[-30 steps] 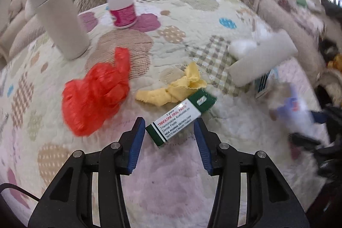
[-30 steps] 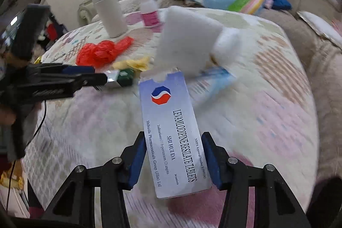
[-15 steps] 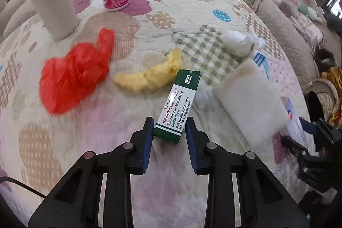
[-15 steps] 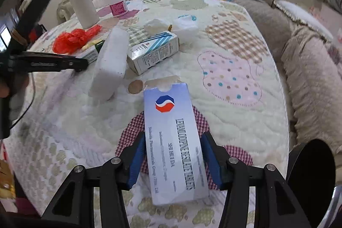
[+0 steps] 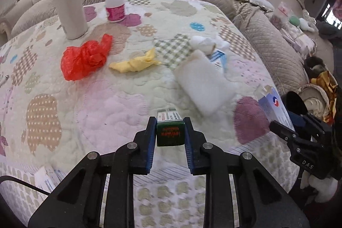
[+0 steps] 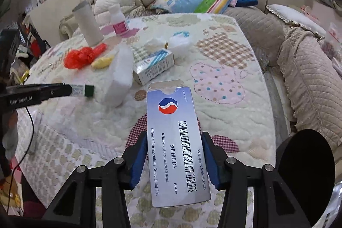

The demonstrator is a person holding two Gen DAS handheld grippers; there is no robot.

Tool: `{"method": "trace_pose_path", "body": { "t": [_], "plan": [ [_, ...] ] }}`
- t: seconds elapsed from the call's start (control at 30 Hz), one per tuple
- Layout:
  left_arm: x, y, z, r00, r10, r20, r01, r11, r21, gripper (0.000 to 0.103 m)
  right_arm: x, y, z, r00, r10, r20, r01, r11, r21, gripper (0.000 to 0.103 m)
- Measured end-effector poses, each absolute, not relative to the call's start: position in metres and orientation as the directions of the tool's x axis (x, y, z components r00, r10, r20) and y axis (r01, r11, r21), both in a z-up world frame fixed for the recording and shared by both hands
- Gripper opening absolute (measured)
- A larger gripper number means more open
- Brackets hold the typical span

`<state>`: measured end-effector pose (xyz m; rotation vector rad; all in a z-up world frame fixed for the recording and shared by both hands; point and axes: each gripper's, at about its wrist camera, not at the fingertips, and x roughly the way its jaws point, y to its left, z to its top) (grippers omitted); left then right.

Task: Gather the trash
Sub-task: 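Grasp the green oral paste box with the left tool while the right grasps the white tablet box, then carry the green box and white tablet box over the black bin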

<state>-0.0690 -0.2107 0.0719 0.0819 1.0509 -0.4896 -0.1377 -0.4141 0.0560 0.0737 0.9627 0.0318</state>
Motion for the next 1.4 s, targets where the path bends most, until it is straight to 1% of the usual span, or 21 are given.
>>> {"method": "trace_pose_path", "body": {
  "t": [0.23,0.27,0.3,0.33,0.5,0.67,0.7,0.73,0.77,1.07,1.4],
  "plan": [
    [-0.083,-0.214,0.059,0.313,-0.373,-0.873,0.450,0.868,-0.209,0.024,-0.153,-0.419,0.058,0.569,0.080,-0.819,0.009,0.995,0.104,0.048],
    [-0.084,-0.213,0.055,0.289,-0.376,-0.880,0.450,0.865,-0.221,0.027,-0.154,-0.420,0.057,0.568,0.085,-0.819,0.010,0.994,0.110,0.048],
    [-0.084,-0.212,0.050,0.267,-0.374,-0.888,0.446,0.865,-0.231,0.034,-0.155,-0.422,0.056,0.567,0.088,-0.819,0.013,0.993,0.116,0.048],
    [-0.084,-0.210,0.046,0.254,-0.372,-0.893,0.439,0.867,-0.236,0.036,-0.157,-0.424,0.055,0.565,0.091,-0.820,0.019,0.992,0.123,0.048],
    [-0.089,-0.214,0.036,0.266,-0.344,-0.901,0.438,0.875,-0.205,0.037,-0.158,-0.427,0.051,0.560,0.100,-0.822,0.030,0.990,0.141,0.048],
    [-0.091,-0.229,0.025,0.297,-0.280,-0.913,0.448,0.885,-0.126,0.037,-0.158,-0.424,0.052,0.560,0.105,-0.822,0.022,0.990,0.142,0.048],
    [-0.090,-0.231,0.023,0.302,-0.272,-0.914,0.438,0.891,-0.120,0.033,-0.158,-0.424,0.052,0.561,0.106,-0.821,0.022,0.990,0.142,0.048],
    [-0.089,-0.230,0.022,0.304,-0.274,-0.912,0.430,0.894,-0.125,0.025,-0.158,-0.424,0.052,0.562,0.106,-0.821,0.022,0.989,0.143,0.048],
    [-0.088,-0.230,0.023,0.309,-0.279,-0.909,0.422,0.897,-0.132,0.023,-0.158,-0.424,0.052,0.561,0.106,-0.821,0.022,0.990,0.142,0.048],
    [-0.100,-0.255,0.060,0.365,-0.358,-0.859,0.461,0.871,-0.167,0.023,-0.164,-0.436,0.060,0.588,0.098,-0.803,0.046,0.987,0.154,0.048],
    [-0.117,-0.304,0.084,0.371,-0.408,-0.834,0.543,0.824,-0.162,0.023,-0.180,-0.461,0.072,0.625,0.069,-0.778,0.090,0.983,0.160,0.048]
  ]
}}
